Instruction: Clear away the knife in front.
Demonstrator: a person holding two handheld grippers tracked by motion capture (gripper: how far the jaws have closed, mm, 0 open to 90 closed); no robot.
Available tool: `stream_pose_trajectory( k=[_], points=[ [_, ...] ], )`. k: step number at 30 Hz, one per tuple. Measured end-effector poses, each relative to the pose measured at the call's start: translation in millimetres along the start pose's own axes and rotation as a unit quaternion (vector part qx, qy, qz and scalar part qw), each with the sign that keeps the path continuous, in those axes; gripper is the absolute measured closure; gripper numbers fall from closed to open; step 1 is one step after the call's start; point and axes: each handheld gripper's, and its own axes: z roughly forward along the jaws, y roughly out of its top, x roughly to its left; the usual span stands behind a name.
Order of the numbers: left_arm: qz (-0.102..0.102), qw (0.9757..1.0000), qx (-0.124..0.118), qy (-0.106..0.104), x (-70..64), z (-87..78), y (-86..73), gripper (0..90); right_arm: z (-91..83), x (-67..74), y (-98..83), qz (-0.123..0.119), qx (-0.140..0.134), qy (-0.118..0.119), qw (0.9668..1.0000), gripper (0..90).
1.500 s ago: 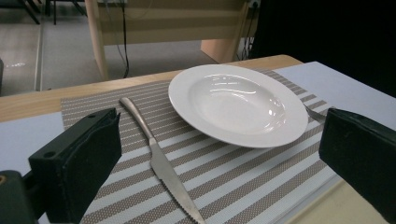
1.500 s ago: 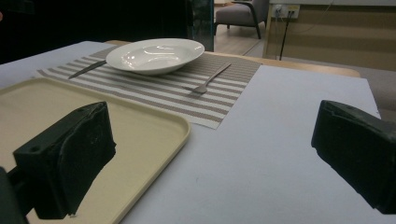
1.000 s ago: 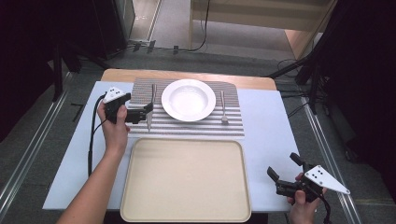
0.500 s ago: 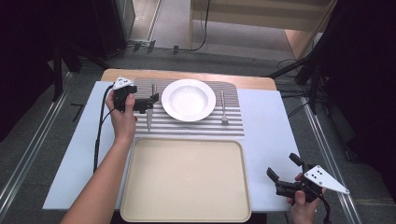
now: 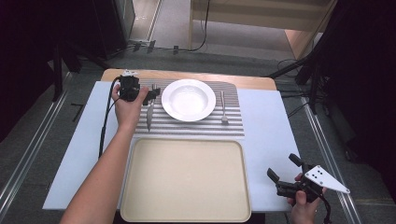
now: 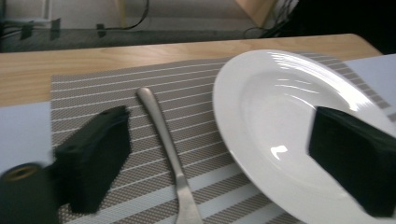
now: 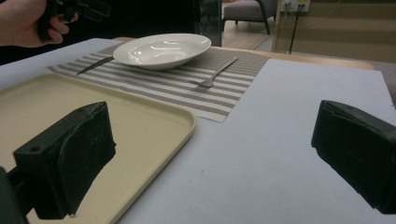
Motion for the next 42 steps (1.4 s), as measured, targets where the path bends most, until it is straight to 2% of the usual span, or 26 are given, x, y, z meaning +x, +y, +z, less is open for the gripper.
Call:
stream_pose_trajectory(
  k=[4,6,10,12,13,14,17,20,21,23,24,26,30,32,33,36,39,42],
  points=[
    [-0.009,0.9988,0.047,0.007,5.0,13.6,7.1,12.7,0.7,-0.1,-0.4,-0.001,0.000,0.001,1.0000,0.0],
    [-0.011,0.9969,0.073,0.024,6.1,20.0,9.7,13.2,1.0,-0.3,-0.8,0.002,0.001,0.002,1.0000,0.0],
    [-0.021,0.9940,0.099,0.040,10.8,29.1,12.6,16.4,3.4,-1.4,-1.6,0.001,0.003,0.002,1.0000,0.0],
    [-0.020,0.9915,0.117,0.053,11.7,33.8,14.0,19.2,3.6,-1.2,-1.7,0.000,0.005,0.002,1.0000,0.0],
    [-0.025,0.9903,0.123,0.058,11.7,36.8,14.7,21.4,3.8,-1.3,-1.7,0.000,0.005,0.002,1.0000,0.0],
    [-0.028,0.9895,0.131,0.054,12.2,39.0,15.3,23.0,3.9,-1.2,-1.9,0.002,0.006,0.002,1.0000,0.0],
    [-0.028,0.9873,0.146,0.056,12.1,44.4,15.8,28.1,4.6,-1.7,-2.3,0.003,0.007,0.003,1.0000,0.0],
    [-0.027,0.9830,0.170,0.064,9.8,50.4,15.2,34.5,4.8,-1.9,-2.4,0.004,0.008,0.002,1.0000,0.0],
    [-0.023,0.9825,0.172,0.067,8.9,51.5,14.8,37.9,5.0,-2.1,-2.5,0.004,0.008,0.001,1.0000,0.0],
    [-0.010,0.9831,0.171,0.066,8.1,52.2,14.1,47.2,5.5,-2.6,-2.6,0.003,0.007,0.001,1.0000,0.0],
    [-0.016,0.9829,0.172,0.064,7.6,53.1,13.8,48.7,5.6,-2.6,-2.8,0.006,0.009,0.002,0.9999,0.0],
    [-0.013,0.9811,0.180,0.070,5.8,54.4,13.7,54.5,6.3,-3.3,-3.4,0.009,0.011,0.001,0.9999,0.0],
    [-0.010,0.9755,0.207,0.073,3.2,58.1,13.4,60.6,7.0,-3.5,-4.3,0.009,0.013,0.002,0.9999,0.0],
    [0.000,0.9719,0.221,0.080,1.7,60.3,12.4,63.8,6.9,-3.7,-4.6,0.010,0.014,0.002,0.9999,0.0],
    [0.004,0.9709,0.226,0.079,1.3,61.3,11.7,64.3,7.0,-3.9,-4.8,0.010,0.014,0.003,0.9998,0.0],
    [0.022,0.9659,0.239,0.096,0.2,63.3,9.9,68.5,7.6,-4.5,-5.2,0.009,0.015,0.002,0.9998,0.0],
    [0.013,0.9654,0.246,0.085,-0.3,65.3,9.2,68.9,8.6,-4.9,-5.7,0.011,0.016,0.002,0.9998,0.0],
    [0.015,0.9617,0.260,0.087,-1.8,67.8,8.6,71.6,9.8,-4.9,-6.0,0.012,0.018,0.002,0.9998,0.0]
  ],
)
